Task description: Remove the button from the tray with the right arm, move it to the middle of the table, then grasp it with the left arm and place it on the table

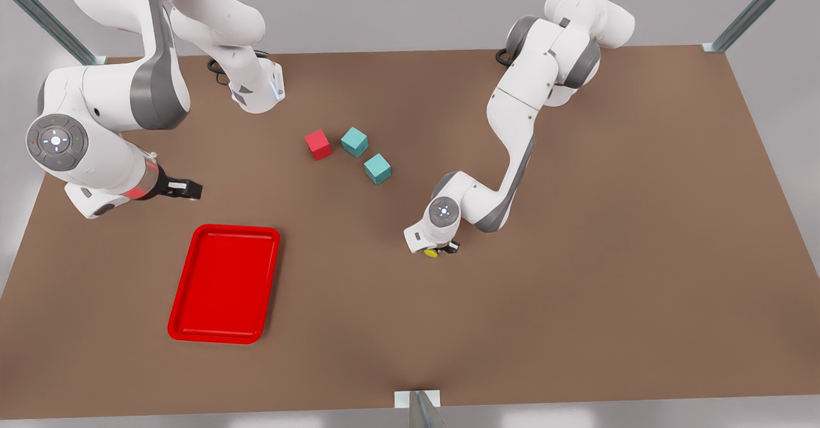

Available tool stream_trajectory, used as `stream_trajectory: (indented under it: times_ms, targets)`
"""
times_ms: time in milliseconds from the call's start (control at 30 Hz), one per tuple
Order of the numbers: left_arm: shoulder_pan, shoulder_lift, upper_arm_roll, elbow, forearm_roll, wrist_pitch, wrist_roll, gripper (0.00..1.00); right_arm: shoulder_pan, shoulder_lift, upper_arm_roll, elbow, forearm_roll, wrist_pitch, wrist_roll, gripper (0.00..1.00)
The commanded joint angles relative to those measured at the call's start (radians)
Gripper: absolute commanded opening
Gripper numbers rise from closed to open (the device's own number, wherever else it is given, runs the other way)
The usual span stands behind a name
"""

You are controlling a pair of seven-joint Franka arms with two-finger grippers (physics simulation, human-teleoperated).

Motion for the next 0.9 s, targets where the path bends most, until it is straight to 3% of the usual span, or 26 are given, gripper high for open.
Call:
stream_trajectory:
  times_ms: [0,133,267,300,367,467,633,867]
  targets:
    - [-0.003,-0.009,0.008,0.001,-0.001,-0.050,0.047,0.49,0.000,-0.001,0.000,0.000,-0.001,0.000,-0.036,1.00]
    - [-0.009,-0.044,0.039,0.058,0.010,-0.188,-0.175,0.48,0.000,0.000,0.000,0.000,-0.001,0.002,-0.036,1.00]
    - [0.000,-0.087,0.042,0.099,0.364,-0.211,-1.616,0.48,0.002,-0.001,0.000,0.000,-0.001,0.002,-0.036,1.00]
    - [-0.006,-0.081,0.122,0.110,0.424,-0.211,-1.991,0.48,0.002,0.000,0.000,0.000,-0.001,0.002,-0.035,1.00]
    - [-0.006,-0.079,0.185,0.118,0.607,-0.294,-2.329,0.48,0.002,0.000,0.000,0.000,-0.001,0.003,-0.036,1.00]
    - [-0.005,-0.076,0.245,0.115,0.742,-0.516,-2.413,0.48,0.000,0.000,0.000,0.000,-0.001,0.003,-0.036,1.00]
    - [-0.022,-0.007,0.243,0.110,0.906,-0.805,-2.508,0.48,0.002,0.000,0.000,0.000,-0.001,0.003,-0.035,1.00]
    - [-0.042,0.144,0.245,0.082,1.081,-0.802,-2.694,0.48,0.002,0.000,0.000,0.002,-0.010,0.003,-0.036,1.00]
